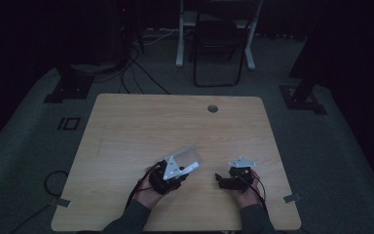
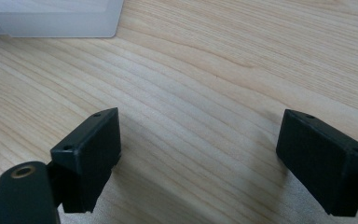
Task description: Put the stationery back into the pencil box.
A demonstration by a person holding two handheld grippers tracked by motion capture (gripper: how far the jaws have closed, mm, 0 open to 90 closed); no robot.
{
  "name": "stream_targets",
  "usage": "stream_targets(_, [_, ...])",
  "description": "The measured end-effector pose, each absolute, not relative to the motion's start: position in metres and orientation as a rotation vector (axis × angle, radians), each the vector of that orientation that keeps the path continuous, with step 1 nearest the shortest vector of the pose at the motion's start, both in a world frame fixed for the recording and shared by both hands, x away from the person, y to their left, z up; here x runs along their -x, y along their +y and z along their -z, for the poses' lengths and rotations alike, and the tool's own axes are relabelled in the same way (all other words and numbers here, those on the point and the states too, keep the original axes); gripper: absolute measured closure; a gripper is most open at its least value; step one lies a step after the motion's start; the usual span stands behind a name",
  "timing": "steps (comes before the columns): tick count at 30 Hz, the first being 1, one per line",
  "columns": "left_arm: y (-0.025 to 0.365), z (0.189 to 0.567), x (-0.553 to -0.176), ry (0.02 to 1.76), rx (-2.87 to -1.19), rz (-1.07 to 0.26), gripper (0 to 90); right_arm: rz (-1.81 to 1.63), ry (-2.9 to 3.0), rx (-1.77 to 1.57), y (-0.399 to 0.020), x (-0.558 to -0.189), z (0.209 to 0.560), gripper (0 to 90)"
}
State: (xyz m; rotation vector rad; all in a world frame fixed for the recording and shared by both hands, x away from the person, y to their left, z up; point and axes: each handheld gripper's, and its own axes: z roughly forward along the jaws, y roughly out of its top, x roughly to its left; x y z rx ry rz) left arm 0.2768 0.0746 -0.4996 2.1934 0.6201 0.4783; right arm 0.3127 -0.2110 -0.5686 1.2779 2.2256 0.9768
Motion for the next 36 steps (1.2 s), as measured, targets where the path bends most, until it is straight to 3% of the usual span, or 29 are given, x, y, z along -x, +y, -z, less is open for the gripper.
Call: stream_targets(36, [0.083,0.509,-0.298,0.726,-2.195,-0.574,70.9,-0.977,2.226,-1.278,-0.211,-0.313,0.569,13.5])
